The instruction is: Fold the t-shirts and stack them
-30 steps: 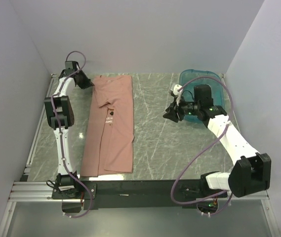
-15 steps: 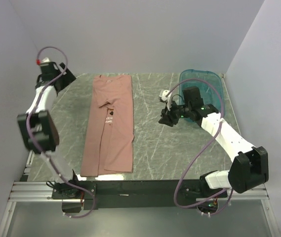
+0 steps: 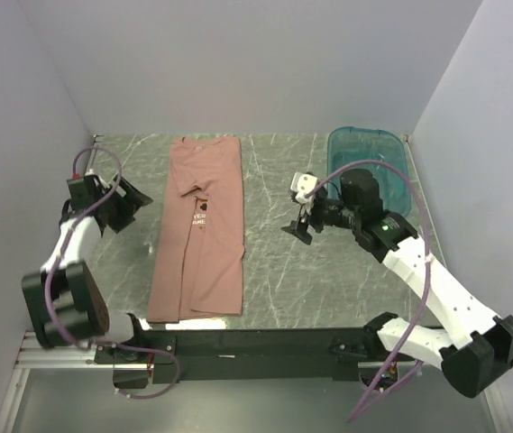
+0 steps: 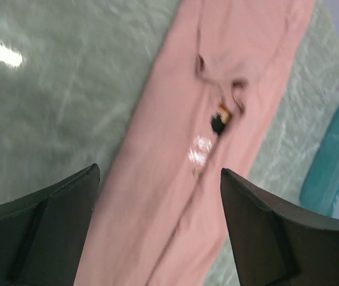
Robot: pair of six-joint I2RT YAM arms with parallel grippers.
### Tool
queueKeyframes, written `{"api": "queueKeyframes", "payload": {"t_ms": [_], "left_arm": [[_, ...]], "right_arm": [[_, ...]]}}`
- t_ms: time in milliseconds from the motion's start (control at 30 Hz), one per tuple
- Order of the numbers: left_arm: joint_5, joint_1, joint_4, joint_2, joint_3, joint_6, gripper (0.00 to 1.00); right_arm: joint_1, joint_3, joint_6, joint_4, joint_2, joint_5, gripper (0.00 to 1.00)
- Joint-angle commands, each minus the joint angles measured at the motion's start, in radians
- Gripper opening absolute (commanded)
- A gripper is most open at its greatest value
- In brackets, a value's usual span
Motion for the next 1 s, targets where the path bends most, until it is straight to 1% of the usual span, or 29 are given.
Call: {"api": "queueKeyframes", "payload": {"t_ms": [0,33,67,100,167,200,233,267,367,500,633,767,800,833,900,967], "left_arm": [[0.019,-0.001,-0.036,-0.216,-0.038,0.024,0.87],[0.004,-0.001,-0.051,-0.239,-0.048,0.031,0.87],[-0.007,-0.001,-0.084,-0.279,-0.065,0.039,0.87],[-0.023,-0.001,-0.096,-0.296,-0.071,0.053,0.87],[-0.043,-0.003,-0.122,-0.339,-0.084,0.070,0.87],[-0.062,-0.003,-0.142,-0.353,-0.088,0.088,0.87],[-0.073,-0.003,-0.150,-0.367,-0.091,0.099,0.87],[-0.079,-0.001,-0.156,-0.394,-0.096,0.117,0.87],[-0.087,-0.003,-0.168,-0.448,-0.105,0.149,0.87],[-0.090,-0.001,-0.147,-0.496,-0.133,0.153,0.87],[-0.102,-0.003,-0.148,-0.497,-0.128,0.159,0.87],[-0.096,-0.003,-0.142,-0.507,-0.134,0.157,0.86],[-0.098,-0.001,-0.144,-0.508,-0.134,0.157,0.86],[-0.099,-0.001,-0.144,-0.513,-0.134,0.157,0.86],[-0.101,-0.003,-0.142,-0.519,-0.136,0.156,0.86],[-0.102,-0.001,-0.141,-0.527,-0.137,0.156,0.86]], "right_arm": [[0.018,-0.057,0.100,0.036,0.099,-0.107,0.89],[0.022,-0.036,0.117,0.026,0.131,-0.140,0.83],[0.023,-0.022,0.155,0.004,0.192,-0.153,0.81],[0.023,-0.008,0.183,0.001,0.219,-0.153,0.77],[0.032,0.018,0.240,-0.010,0.282,-0.185,0.74],[0.043,0.018,0.240,-0.013,0.294,-0.196,0.73],[0.057,0.006,0.232,-0.019,0.305,-0.193,0.73],[0.101,-0.004,0.197,-0.021,0.316,-0.170,0.73],[0.152,-0.024,0.134,-0.036,0.342,-0.142,0.74],[0.172,0.004,0.145,-0.057,0.408,-0.152,0.73],[0.199,-0.014,0.180,-0.022,0.448,-0.141,0.72],[0.203,-0.027,0.313,0.047,0.486,-0.141,0.72],[0.201,-0.039,0.347,0.064,0.494,-0.123,0.72],[0.204,-0.043,0.426,0.109,0.509,-0.104,0.72],[0.206,-0.042,0.479,0.127,0.529,-0.086,0.72],[0.207,-0.053,0.565,0.176,0.547,-0.061,0.72]]}}
